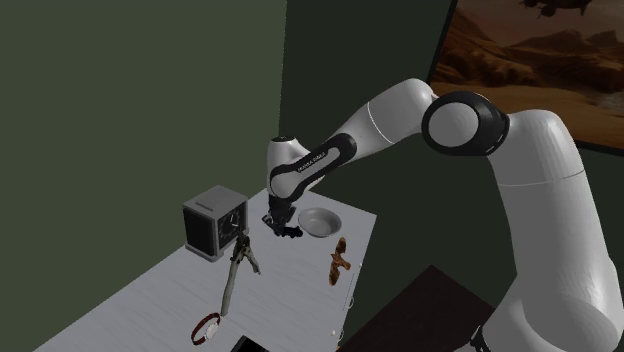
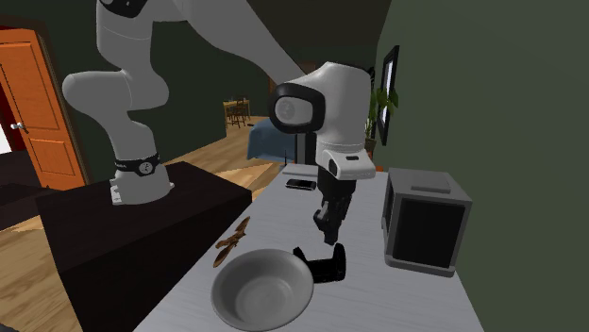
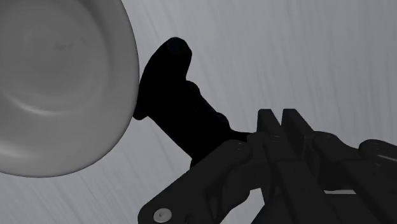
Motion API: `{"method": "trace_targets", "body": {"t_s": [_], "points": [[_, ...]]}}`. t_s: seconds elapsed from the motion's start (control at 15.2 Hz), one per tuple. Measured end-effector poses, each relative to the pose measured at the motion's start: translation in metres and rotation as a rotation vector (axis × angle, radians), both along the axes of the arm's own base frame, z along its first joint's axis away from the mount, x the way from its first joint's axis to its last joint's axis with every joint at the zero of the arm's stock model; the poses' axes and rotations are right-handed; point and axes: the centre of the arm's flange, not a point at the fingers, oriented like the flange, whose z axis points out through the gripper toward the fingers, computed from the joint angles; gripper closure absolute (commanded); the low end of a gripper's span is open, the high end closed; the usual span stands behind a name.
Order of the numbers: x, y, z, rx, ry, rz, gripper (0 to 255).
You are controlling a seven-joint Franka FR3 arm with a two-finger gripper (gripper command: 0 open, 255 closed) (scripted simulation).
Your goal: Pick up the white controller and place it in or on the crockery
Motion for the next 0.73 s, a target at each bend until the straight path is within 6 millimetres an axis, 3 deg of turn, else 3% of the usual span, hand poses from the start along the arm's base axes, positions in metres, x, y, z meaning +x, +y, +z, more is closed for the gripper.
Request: {"method": "trace_targets", "body": {"t_s": [0.33,0.4,0.53,0.73], "points": [[0.000,0.000,0.000,0.000,0.000,0.000,255],[0.000,0.000,0.000,0.000,0.000,0.000,0],[0.001,-0.007,-0.002,0.008,0.008,0.035,0],[0.013,-0.043,-0.003,0.049,0.049,0.324,0]]}}
